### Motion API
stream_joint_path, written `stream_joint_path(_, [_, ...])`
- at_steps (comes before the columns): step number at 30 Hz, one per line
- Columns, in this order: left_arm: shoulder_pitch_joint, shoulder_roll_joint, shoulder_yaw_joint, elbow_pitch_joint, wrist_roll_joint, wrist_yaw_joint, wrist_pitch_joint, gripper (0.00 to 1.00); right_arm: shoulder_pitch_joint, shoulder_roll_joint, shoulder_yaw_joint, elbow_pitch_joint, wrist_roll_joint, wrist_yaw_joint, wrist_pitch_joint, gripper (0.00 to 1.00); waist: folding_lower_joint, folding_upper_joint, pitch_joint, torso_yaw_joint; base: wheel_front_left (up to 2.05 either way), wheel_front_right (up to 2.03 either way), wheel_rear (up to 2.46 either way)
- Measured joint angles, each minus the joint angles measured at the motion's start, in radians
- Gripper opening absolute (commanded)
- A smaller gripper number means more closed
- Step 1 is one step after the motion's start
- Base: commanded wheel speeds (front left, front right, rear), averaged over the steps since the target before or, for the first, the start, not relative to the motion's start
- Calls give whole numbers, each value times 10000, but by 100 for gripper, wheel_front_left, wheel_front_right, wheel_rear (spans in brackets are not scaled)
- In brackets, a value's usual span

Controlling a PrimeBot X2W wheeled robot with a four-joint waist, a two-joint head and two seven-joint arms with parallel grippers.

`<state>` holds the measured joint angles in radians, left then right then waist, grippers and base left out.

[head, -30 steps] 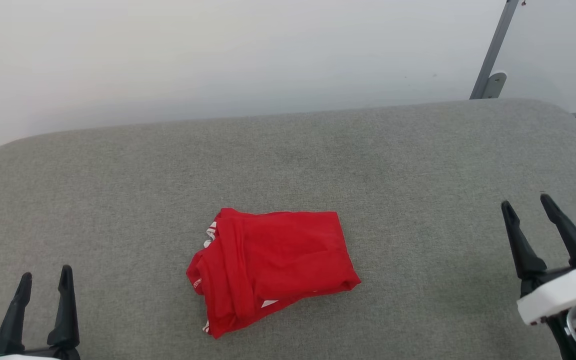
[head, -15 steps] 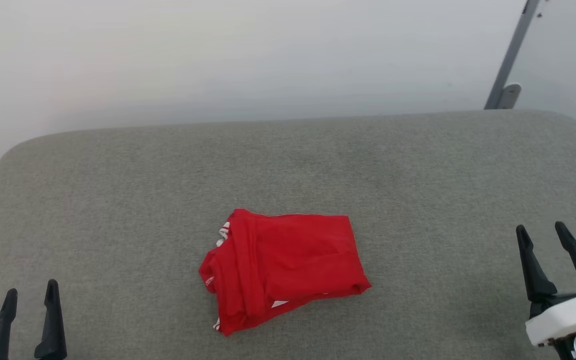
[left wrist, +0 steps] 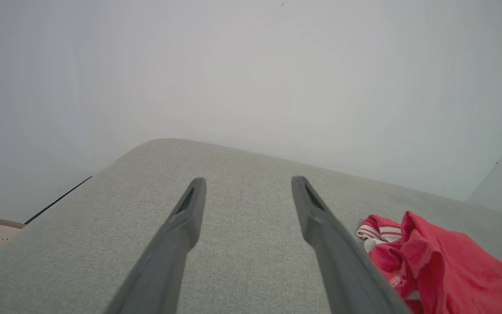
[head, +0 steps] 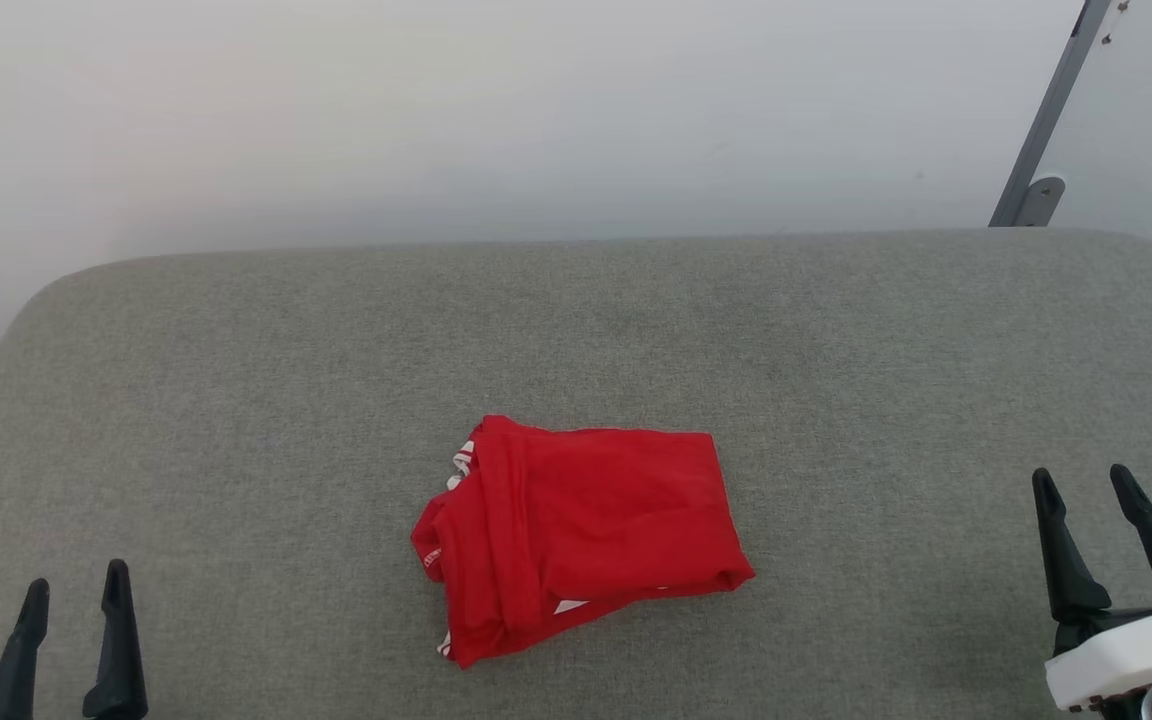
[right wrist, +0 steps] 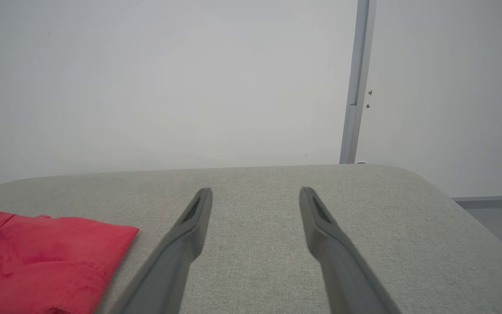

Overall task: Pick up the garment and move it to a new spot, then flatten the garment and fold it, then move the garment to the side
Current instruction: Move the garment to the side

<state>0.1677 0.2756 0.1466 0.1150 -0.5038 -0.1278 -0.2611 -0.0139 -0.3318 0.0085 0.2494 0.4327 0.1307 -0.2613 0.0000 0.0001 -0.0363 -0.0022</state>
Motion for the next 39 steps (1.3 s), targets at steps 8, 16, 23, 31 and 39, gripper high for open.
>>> stream_joint_path(8, [-6, -10, -153, -40, -73, -2, 0, 100, -9, 6, 268, -65, -33, 0, 0, 100, 0, 0, 10, 125, 0, 0, 0])
stream_joint_path(16, [-30, 82, -299, -56, -173, -12, 0, 100, -755, -165, 1379, 284, 293, 0, 727, 100, 0, 0, 51, 511, 0, 0, 0])
stream_joint_path(23, [-125, 182, -832, 17, -290, -12, 0, 100, -1840, -562, 2811, 809, 1183, 0, 2826, 100, 0, 0, 115, 1148, 0, 0, 0])
stream_joint_path(31, [-542, 297, -1526, 127, -420, -12, 0, 100, -3029, -1287, 4067, 1202, 2347, 0, 5559, 100, 0, 0, 451, 2040, 0, 0, 0])
stream_joint_path(39, [-1075, 389, -2034, 359, -600, -12, 0, 100, -3734, -1766, 4518, 1482, 3087, 0, 7994, 100, 0, -1, 1105, 2769, 0, 0, 0])
